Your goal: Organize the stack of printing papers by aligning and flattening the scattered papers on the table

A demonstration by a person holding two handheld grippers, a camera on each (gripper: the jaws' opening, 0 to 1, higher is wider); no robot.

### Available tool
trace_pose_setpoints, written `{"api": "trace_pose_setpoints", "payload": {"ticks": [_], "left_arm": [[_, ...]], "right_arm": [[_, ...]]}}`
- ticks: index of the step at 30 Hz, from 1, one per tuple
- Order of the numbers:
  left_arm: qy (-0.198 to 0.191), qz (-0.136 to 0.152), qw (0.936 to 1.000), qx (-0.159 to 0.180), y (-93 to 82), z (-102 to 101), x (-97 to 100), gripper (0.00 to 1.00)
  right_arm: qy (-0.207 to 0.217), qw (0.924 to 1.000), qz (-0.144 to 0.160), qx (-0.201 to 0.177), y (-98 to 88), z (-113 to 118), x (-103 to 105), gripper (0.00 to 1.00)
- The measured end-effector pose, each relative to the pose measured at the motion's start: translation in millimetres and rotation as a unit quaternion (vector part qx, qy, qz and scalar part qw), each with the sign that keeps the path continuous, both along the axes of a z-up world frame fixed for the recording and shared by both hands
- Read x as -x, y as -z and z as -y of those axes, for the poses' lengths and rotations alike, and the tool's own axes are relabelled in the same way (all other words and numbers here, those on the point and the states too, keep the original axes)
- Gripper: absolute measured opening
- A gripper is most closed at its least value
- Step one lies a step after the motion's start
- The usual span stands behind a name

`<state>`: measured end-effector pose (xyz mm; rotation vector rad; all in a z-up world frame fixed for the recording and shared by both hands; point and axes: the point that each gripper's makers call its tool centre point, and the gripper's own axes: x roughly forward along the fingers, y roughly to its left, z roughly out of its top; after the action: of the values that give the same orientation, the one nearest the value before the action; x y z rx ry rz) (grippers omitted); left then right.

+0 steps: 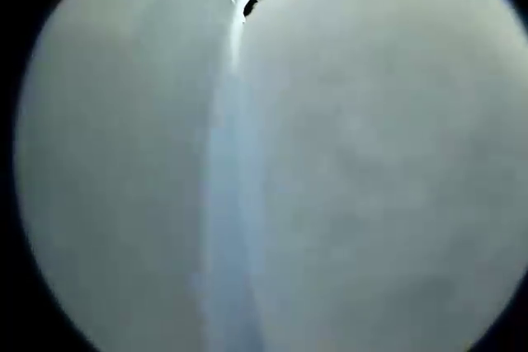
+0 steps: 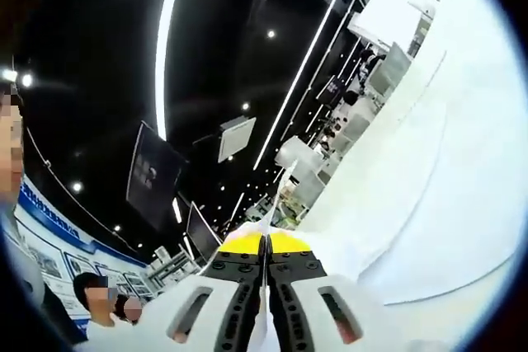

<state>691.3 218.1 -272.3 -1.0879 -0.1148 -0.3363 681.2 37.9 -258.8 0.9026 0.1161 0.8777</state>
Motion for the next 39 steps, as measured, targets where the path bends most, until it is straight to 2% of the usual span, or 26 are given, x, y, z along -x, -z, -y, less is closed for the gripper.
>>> {"api": "trace_pose_setpoints", "payload": {"ticks": [2, 4, 6, 9, 12, 15, 20, 25, 28, 31, 33, 37, 39], "left_arm": [[-0.003, 0.005, 0.9999, -0.011, -0.8, 0, 0.7, 0.06], [-0.006, 0.006, 0.9998, -0.017, -1.1, 1, 1.3, 0.06], [-0.006, 0.008, 0.9998, -0.02, -1.6, 1, 1.3, 0.06], [-0.006, 0.009, 0.9997, -0.021, -1.9, 2, 1.3, 0.06], [-0.006, 0.008, 0.9996, -0.025, -1.6, 2, 1.2, 0.06], [-0.009, 0.009, 0.9992, -0.039, -2.8, 5, 1.1, 0.06], [-0.007, 0.01, 0.9986, -0.052, -3.5, 8, 1.1, 0.06], [-0.012, 0.009, 0.9985, -0.052, -2.9, 6, 1.4, 0.06], [-0.018, 0.011, 0.9981, -0.058, -3.8, 7, 2.3, 0.06], [-0.017, 0.011, 0.9979, -0.062, -3.3, 8, 2.4, 0.06], [-0.017, 0.01, 0.9979, -0.062, -3.0, 8, 2.6, 0.06], [-0.015, 0.009, 0.9979, -0.062, -2.4, 7, 2.1, 0.06], [-0.015, 0.009, 0.9978, -0.064, -2.2, 7, 1.9, 0.06]], "right_arm": [[-0.003, 1.0, 0.003, 0.003, -0.2, -1, 0, 0.0], [-0.016, 0.9998, 0.0, 0.013, 1.4, -4, 1, 0.05], [-0.017, 0.9995, 0.01, 0.024, 0.5, -7, 2, 0.08], [-0.028, 0.9969, 0.03, 0.067, 2.0, -13, 7, 0.19], [-0.029, 0.9909, 0.053, 0.12, 4.3, -15, 9, 0.26], [-0.029, 0.9804, 0.081, 0.177, 7.7, -13, 9, 0.28], [-0.02, 0.9739, 0.107, 0.199, -0.3, -6, 7, 0.43], [0.005, 0.9686, 0.101, 0.227, 2.4, 8, -2, 0.64], [0.016, 0.9679, 0.101, 0.229, 0.3, 16, -6, 0.72], [0.043, 0.9602, 0.115, 0.251, -0.8, 32, -13, 0.79], [0.062, 0.9523, 0.124, 0.272, 0.1, 44, -17, 0.81], [0.078, 0.9483, 0.106, 0.289, 5.3, 66, -26, 0.84], [0.092, 0.9429, 0.102, 0.304, 7.5, 79, -32, 0.84]]}}
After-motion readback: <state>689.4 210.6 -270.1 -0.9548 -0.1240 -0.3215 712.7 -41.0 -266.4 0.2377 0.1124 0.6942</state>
